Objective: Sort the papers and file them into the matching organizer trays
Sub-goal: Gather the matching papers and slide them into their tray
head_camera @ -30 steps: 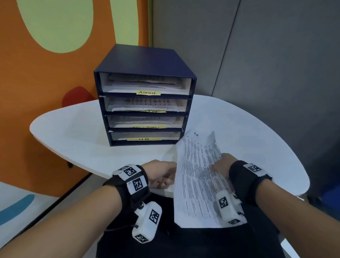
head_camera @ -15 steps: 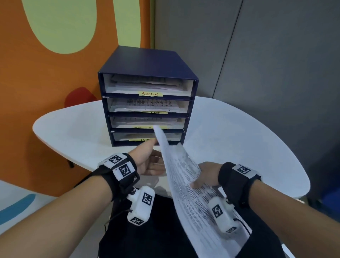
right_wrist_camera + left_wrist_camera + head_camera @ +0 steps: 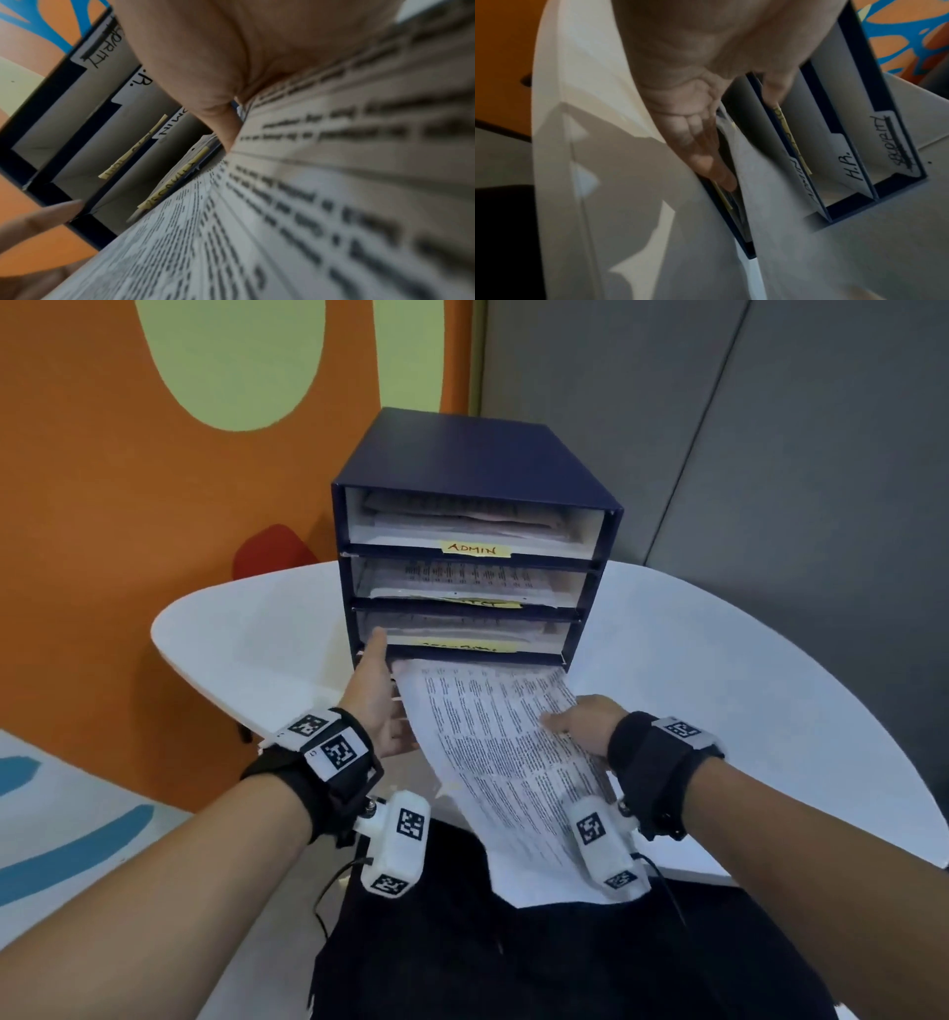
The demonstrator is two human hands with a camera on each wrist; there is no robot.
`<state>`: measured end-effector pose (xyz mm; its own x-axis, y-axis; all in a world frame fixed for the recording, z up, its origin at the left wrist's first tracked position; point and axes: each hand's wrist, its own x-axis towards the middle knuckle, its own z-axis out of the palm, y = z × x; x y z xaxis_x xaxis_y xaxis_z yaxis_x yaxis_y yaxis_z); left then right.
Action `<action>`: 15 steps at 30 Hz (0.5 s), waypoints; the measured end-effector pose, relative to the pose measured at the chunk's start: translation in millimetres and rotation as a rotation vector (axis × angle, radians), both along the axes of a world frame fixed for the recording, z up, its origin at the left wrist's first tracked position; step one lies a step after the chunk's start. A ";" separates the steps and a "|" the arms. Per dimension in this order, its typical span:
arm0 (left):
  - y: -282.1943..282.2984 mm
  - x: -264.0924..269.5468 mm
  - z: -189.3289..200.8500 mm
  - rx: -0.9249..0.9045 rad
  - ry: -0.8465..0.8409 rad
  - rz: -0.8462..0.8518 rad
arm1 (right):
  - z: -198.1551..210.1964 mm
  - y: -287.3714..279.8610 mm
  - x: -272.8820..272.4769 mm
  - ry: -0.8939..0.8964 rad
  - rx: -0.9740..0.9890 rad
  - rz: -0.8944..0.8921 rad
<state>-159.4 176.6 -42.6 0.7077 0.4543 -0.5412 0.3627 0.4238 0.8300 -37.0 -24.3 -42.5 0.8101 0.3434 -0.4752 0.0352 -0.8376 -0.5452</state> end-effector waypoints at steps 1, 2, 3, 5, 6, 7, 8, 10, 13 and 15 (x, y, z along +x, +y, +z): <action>-1.1 0.5 -0.7 0.024 0.018 -0.049 | -1.0 2.4 2.7 -0.007 0.025 -0.051; -1.3 0.6 -0.5 0.047 0.035 -0.092 | -2.0 5.0 4.5 -0.012 0.043 -0.087; 0.3 0.9 -2.7 0.092 0.056 -0.129 | -3.1 7.9 6.4 -0.011 0.068 -0.113; 5.7 3.4 -11.2 0.158 0.119 -0.196 | -3.6 15.6 7.7 0.003 0.135 -0.187; 9.1 5.5 -17.8 0.189 0.145 -0.246 | -4.7 19.7 9.2 0.003 0.160 -0.212; 10.1 5.6 -20.4 0.220 0.182 -0.314 | -6.1 24.0 11.0 0.002 0.178 -0.232; 7.0 2.9 -14.1 0.234 0.200 -0.365 | -7.5 28.3 12.6 0.003 0.198 -0.249; 8.4 1.8 -9.5 0.254 0.209 -0.372 | -10.1 34.2 14.6 0.019 0.252 -0.278; 19.3 11.9 -14.0 0.333 0.191 -0.341 | -14.3 30.9 14.5 0.071 0.288 -0.302; 23.8 20.0 -14.5 0.387 0.141 -0.214 | -14.6 21.7 12.1 0.119 0.286 -0.319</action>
